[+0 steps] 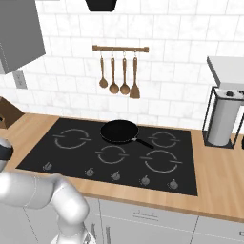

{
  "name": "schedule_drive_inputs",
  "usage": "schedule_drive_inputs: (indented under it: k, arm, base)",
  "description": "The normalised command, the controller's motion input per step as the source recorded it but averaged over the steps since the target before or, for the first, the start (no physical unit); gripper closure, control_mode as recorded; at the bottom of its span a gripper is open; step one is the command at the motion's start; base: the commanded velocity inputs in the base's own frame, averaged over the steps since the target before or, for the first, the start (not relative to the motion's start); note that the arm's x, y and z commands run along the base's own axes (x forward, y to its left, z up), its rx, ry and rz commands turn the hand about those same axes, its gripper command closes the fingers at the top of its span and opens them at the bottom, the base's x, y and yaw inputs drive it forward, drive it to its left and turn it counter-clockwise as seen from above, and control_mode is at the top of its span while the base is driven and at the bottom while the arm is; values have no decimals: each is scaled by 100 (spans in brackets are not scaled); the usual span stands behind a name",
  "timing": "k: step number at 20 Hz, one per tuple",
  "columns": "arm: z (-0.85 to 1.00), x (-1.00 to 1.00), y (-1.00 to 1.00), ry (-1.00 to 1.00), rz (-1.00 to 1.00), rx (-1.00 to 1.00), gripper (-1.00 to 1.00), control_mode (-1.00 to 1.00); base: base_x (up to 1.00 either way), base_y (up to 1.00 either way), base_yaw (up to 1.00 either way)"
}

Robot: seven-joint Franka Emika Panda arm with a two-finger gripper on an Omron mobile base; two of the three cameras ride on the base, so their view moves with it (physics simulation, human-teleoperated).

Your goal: Pick the kettle from the counter and place it on a stove burner. Then turn the burner on.

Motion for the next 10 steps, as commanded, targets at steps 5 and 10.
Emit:
schedule_drive_inputs:
  k: [5,10]
  arm:
    - [-26,-7,-13,3,-4,-1,-100,-100]
    - [-18,0,-6,0,-1,0,-100,-100]
  base:
    - [0,0,0]
    - [0,0,0]
